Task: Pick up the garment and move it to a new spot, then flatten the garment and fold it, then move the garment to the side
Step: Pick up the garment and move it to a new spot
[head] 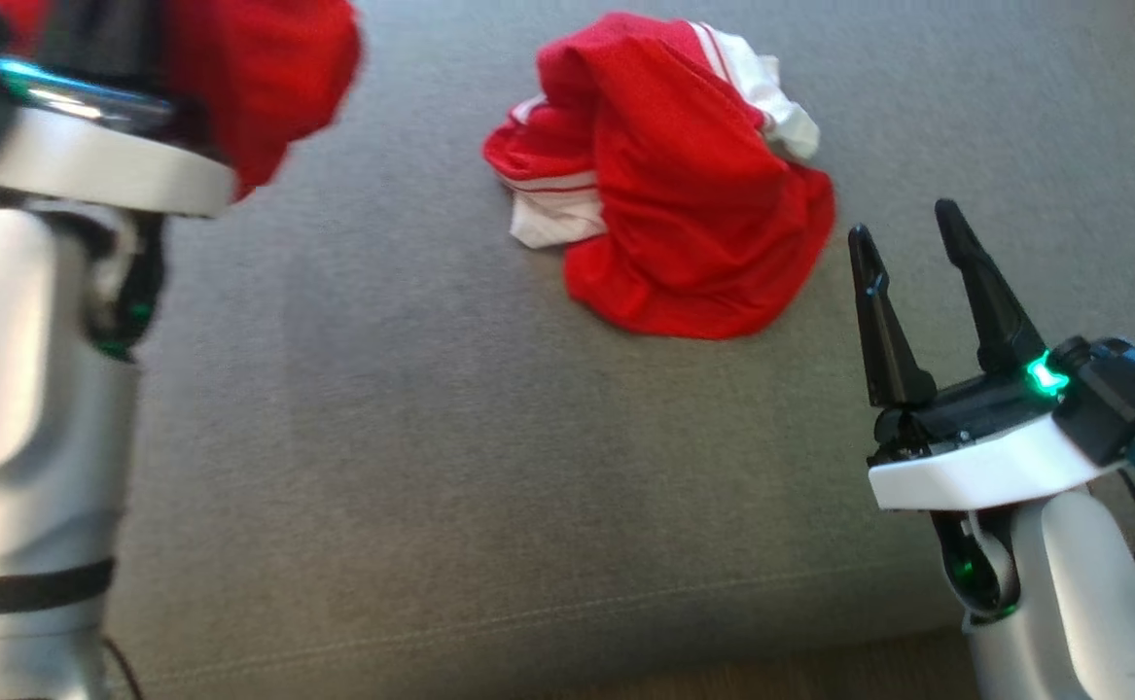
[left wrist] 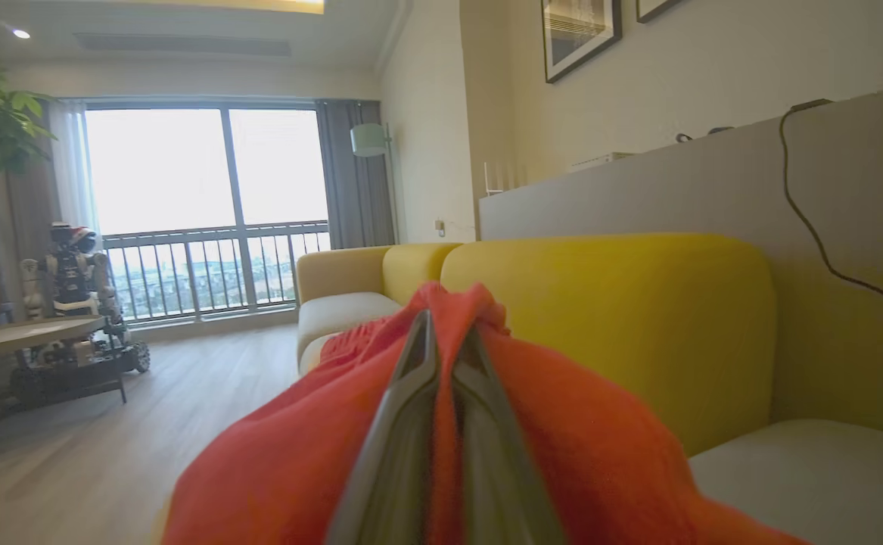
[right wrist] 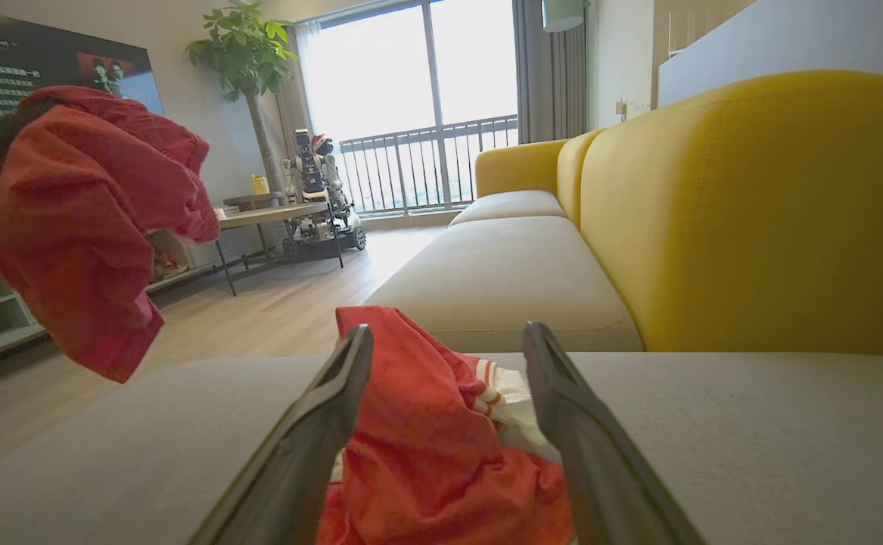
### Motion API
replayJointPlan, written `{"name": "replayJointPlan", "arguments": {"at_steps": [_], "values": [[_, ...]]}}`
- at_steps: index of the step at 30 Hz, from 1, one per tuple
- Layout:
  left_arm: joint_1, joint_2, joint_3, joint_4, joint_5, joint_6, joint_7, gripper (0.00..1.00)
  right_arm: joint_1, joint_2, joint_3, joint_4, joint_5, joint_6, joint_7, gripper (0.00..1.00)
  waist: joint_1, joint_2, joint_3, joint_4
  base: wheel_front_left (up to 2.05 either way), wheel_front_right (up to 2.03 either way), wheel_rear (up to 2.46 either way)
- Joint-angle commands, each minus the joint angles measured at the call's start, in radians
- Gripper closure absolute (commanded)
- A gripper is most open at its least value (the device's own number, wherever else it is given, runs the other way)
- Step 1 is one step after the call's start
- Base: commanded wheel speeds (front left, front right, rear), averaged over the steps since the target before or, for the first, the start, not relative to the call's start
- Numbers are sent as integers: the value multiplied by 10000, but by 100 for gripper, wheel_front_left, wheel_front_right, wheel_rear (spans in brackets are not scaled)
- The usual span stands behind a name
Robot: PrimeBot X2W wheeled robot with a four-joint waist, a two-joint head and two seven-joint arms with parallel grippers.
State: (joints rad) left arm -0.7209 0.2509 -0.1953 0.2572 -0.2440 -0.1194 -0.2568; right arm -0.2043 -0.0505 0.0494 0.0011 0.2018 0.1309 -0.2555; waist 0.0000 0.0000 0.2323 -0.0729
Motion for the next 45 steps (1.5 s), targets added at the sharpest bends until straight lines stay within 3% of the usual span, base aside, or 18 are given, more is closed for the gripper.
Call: {"name": "replayJointPlan", "arguments": {"at_steps": [1, 7, 12, 20, 26, 36, 37, 39, 45], "values": [[-163, 531, 525, -391, -78, 86, -49, 100, -65, 3, 235, -313, -111, -2, -63, 0, 0, 0, -274, 323, 0, 0, 0], [589, 1257, 1389, -166, -195, 578, -47, 100, 146, 3, 281, -309, -339, -2, -63, 0, 0, 0, -427, 853, 0, 0, 0], [1343, 1419, 2269, 299, -569, 1003, -48, 100, 252, 3, 332, -298, -621, -2, -63, 0, 0, 0, -418, 1306, 0, 0, 0], [2237, 1384, 3065, 851, -393, 1452, -48, 100, 117, 3, 521, -406, -993, -2, -63, 0, 0, 0, -38, 1682, 0, 0, 0], [2140, 782, 3849, 1918, -481, 1654, -48, 100, -143, 3, 589, -513, -1376, -2, -63, 0, 0, 0, 701, 1723, 0, 0, 0], [1072, 130, 4780, 3418, -274, 921, -49, 100, -624, 3, 424, -828, -1741, -2, -63, 0, 0, 0, 1921, 1545, 0, 0, 0], [1005, 104, 4777, 3605, -194, 858, -49, 91, -636, 3, 422, -823, -1736, -2, -63, 0, 0, 0, 1934, 1534, 0, 0, 0], [874, 95, 4838, 3906, 19, 954, -49, 0, -659, 3, 422, -766, -1696, -2, -63, 0, 0, 0, 1904, 1513, 0, 0, 0], [877, 122, 5066, 3573, 731, 1139, -49, 0, -708, 3, 443, -611, -1244, -2, -63, 0, 0, 0, 1335, 1507, 0, 0, 0]]}}
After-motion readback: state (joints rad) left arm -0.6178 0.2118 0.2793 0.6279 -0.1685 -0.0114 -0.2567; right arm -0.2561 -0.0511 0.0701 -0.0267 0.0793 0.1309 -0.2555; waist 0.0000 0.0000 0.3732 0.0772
